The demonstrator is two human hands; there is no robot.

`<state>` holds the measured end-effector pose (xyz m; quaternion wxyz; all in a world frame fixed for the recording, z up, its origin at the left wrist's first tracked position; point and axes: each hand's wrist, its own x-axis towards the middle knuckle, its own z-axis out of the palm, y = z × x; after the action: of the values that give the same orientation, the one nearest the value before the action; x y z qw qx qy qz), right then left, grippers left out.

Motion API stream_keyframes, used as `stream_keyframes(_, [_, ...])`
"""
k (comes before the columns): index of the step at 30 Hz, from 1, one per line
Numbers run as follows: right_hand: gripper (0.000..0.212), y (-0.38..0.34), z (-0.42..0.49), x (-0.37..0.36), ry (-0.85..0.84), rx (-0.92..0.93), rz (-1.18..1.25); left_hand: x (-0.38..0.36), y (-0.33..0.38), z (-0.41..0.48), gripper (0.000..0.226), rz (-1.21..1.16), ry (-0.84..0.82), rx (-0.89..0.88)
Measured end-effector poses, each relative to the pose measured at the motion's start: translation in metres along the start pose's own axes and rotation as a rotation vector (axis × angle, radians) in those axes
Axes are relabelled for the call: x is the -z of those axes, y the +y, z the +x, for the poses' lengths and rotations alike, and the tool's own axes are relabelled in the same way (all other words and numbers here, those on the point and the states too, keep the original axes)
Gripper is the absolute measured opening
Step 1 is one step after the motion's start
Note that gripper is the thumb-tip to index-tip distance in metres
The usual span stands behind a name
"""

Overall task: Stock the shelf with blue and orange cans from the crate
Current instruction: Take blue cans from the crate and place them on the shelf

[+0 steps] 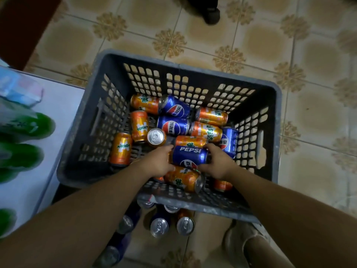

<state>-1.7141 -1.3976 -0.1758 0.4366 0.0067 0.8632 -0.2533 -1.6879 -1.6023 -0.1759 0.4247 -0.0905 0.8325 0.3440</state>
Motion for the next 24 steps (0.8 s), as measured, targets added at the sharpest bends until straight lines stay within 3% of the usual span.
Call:
stream_keyframes(3, [0.077, -0.018, -0.026, 0.010, 0.134, 0.038, -0.006, 0.003, 0.004, -0.016, 0.088, -0.004, 0.022, 0.008])
stream_keyframes(8, [0.048, -0.068, -0.092, 0.040, 0.219, 0.139, 0.249, 0.024, 0.030, -0.075, 0.086, -0.122, 0.064, -0.110])
stream_keyframes(13, [0.063, -0.134, -0.171, 0.070, 0.383, 0.333, 0.472, 0.062, 0.062, -0.172, 0.089, -0.327, 0.220, -0.277])
stream_keyframes(17, [0.050, -0.192, -0.245, 0.088, 0.447, 0.511, 0.666, 0.096, 0.085, -0.265, 0.075, -0.462, 0.413, -0.359])
stream_keyframes(21, [0.068, -0.254, -0.323, 0.092, 0.375, 0.708, 0.652, 0.118, 0.092, -0.359, 0.067, -0.540, 0.562, -0.444])
stream_keyframes(24, [0.071, -0.300, -0.384, 0.083, 0.440, 0.858, 0.571, 0.125, 0.085, -0.431, 0.064, -0.605, 0.680, -0.518])
